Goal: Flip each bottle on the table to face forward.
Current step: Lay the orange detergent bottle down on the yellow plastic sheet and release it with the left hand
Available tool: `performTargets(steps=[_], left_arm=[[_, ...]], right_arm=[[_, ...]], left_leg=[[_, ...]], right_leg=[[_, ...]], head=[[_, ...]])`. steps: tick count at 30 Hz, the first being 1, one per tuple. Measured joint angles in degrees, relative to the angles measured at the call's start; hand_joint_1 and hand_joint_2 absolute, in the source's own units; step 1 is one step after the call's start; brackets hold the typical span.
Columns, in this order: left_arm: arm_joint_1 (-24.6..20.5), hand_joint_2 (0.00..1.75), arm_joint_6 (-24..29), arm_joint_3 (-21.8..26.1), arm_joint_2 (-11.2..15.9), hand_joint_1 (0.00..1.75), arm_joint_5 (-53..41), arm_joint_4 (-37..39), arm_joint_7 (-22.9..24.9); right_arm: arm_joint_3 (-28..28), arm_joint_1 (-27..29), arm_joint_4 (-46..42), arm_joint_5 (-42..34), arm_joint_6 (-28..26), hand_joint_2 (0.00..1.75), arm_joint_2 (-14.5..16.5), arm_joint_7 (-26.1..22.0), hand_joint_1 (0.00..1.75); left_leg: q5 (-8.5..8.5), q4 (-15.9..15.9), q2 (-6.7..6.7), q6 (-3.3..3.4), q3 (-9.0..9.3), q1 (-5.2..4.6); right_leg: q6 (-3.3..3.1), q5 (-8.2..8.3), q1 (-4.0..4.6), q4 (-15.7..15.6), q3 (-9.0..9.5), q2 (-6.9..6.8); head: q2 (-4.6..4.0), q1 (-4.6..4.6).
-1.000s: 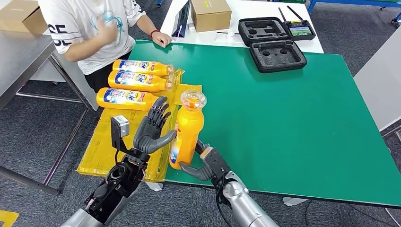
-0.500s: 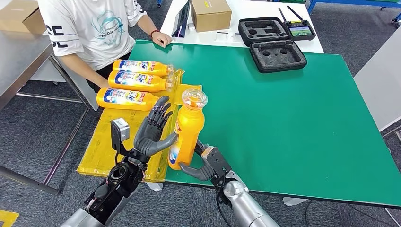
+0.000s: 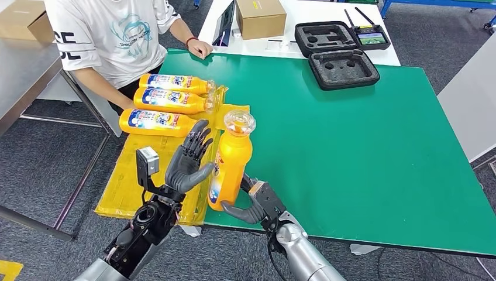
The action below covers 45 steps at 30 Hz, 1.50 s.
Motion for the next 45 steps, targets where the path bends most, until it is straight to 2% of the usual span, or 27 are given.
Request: performTargets(steps=[8,20,29,36,41,45], left_arm=[[1.52,0.00,-0.20,0.16,0.04,0.00,0.15,-0.98,0.37],[1.60,0.00,-2.45,-0.35,0.04,0.00,-4.39,-1.25,-0.31],[1.55,0.00,5.79,-3.18,0.04,0.00,-18.30,-2.80,-1.52],[1.52,0.00,6.77,-3.66,0.03,0.00,-19.64,-2.95,-1.52],[1.30,0.00,12.75,-5.45,0.04,0.00,-27.61,-3.01,-0.23],[1.21,0.00,12.97,-5.67,0.04,0.00,-27.91,-3.01,-0.14]], right_arm=[[-0.04,-0.45,0.02,0.60,0.38,1.75,0.09,-0.15,1.75],[-0.50,-0.99,0.02,1.57,0.59,1.75,0.09,-0.20,1.75],[-0.87,-1.51,0.05,2.25,1.32,1.75,0.15,1.15,1.75],[-0.87,-1.73,0.07,2.42,1.47,1.75,0.21,1.45,1.75],[-0.32,-2.96,0.07,3.82,1.54,1.75,1.28,4.73,1.75],[-0.13,-3.07,0.07,3.92,1.52,1.75,1.51,5.02,1.75]], left_leg=[[0.00,0.00,-0.01,0.00,0.00,0.00],[0.00,0.00,-0.01,0.00,0.00,0.00],[0.00,0.00,-0.01,0.00,0.00,0.00],[0.00,0.00,-0.01,0.00,0.00,0.00],[0.00,0.00,-0.01,0.00,0.00,0.00],[0.00,0.00,-0.01,0.00,0.00,0.00]], right_leg=[[0.00,0.00,0.00,0.00,0.00,-0.01],[0.00,0.00,0.00,0.00,0.00,-0.01],[0.00,0.00,0.00,0.00,0.00,-0.01],[0.00,0.00,0.00,0.00,0.00,-0.01],[0.00,0.00,0.00,0.00,0.00,-0.01],[0.00,0.00,-0.01,0.00,0.00,-0.01]], head=[[0.00,0.00],[-0.01,0.00],[0.00,0.01],[0.00,0.00],[0.00,0.00],[0.00,0.00]])
